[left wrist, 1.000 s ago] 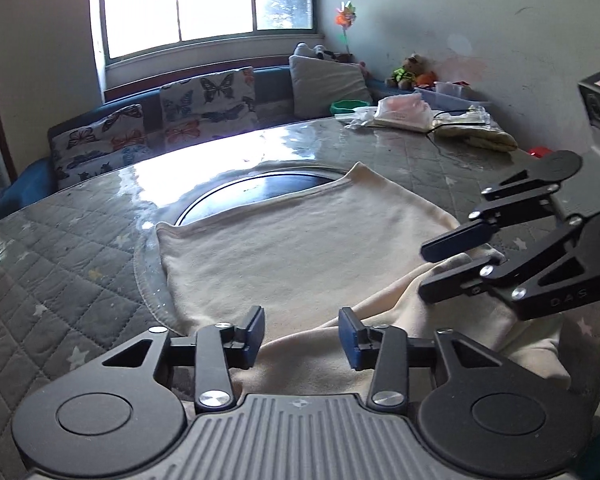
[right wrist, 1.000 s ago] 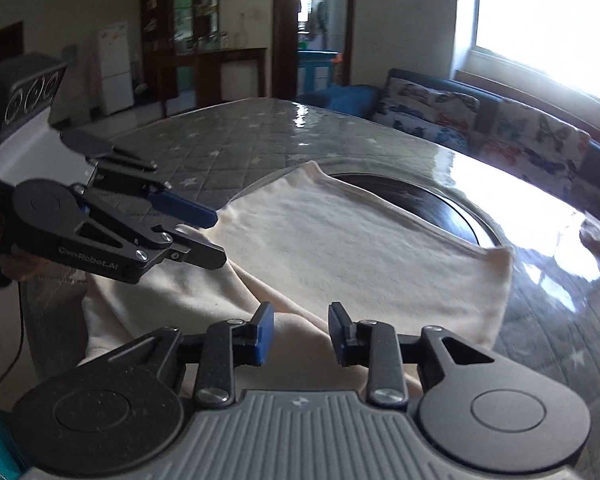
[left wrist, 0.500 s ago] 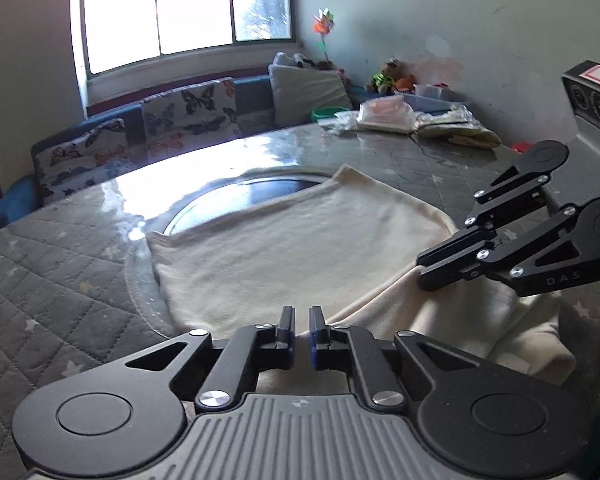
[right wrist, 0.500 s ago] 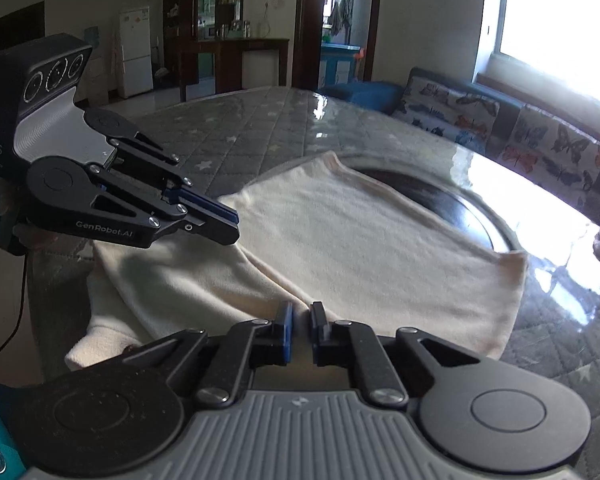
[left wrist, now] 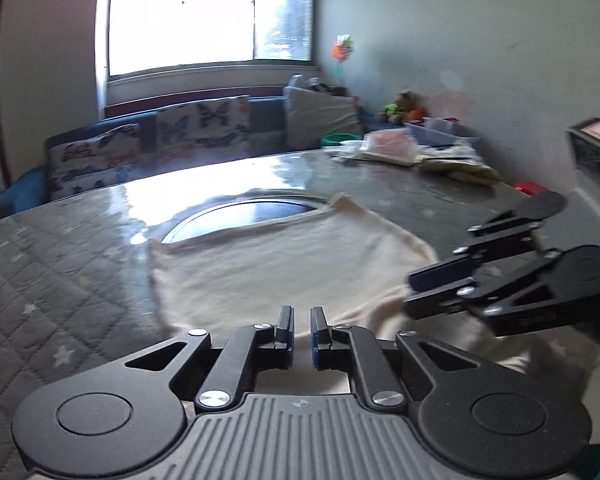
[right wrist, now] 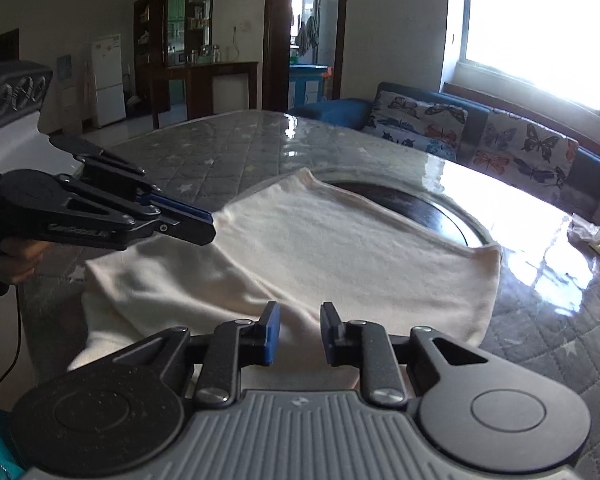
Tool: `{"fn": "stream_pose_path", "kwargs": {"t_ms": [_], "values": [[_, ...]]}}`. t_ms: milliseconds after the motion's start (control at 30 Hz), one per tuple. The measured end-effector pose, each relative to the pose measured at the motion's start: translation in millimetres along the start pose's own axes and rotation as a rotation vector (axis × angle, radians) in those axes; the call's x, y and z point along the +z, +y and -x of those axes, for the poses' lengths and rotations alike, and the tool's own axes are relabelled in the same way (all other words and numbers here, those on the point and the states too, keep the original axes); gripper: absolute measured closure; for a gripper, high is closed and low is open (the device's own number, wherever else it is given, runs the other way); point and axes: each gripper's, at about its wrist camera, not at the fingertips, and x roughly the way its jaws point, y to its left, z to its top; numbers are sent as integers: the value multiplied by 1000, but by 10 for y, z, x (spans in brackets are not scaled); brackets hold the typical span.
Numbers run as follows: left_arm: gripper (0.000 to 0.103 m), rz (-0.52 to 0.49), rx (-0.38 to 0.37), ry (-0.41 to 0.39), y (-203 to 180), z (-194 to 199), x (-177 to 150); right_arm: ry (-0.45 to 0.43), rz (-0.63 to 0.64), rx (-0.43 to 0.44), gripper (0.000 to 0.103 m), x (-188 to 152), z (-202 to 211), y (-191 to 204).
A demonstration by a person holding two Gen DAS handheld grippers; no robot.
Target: Fold clothes
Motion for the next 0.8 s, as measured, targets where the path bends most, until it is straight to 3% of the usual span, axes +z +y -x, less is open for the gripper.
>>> {"fn": "stream_pose_path", "kwargs": {"t_ms": [133,267,533,800], "values": [[92,-29,12,58,-110,-197,-53,28,-33,-28,84,-91,-85,-60],[92,57,47,82,-14,-287,-69,29,-37,-52,84,-98,-38,-61],[88,60,66,71,-72,-296,-68,-20,-17,-11,84,34,-121,99],[88,109,78,55,32,-253,-87,-10,-41,-59,84,-4,-169,34]]}}
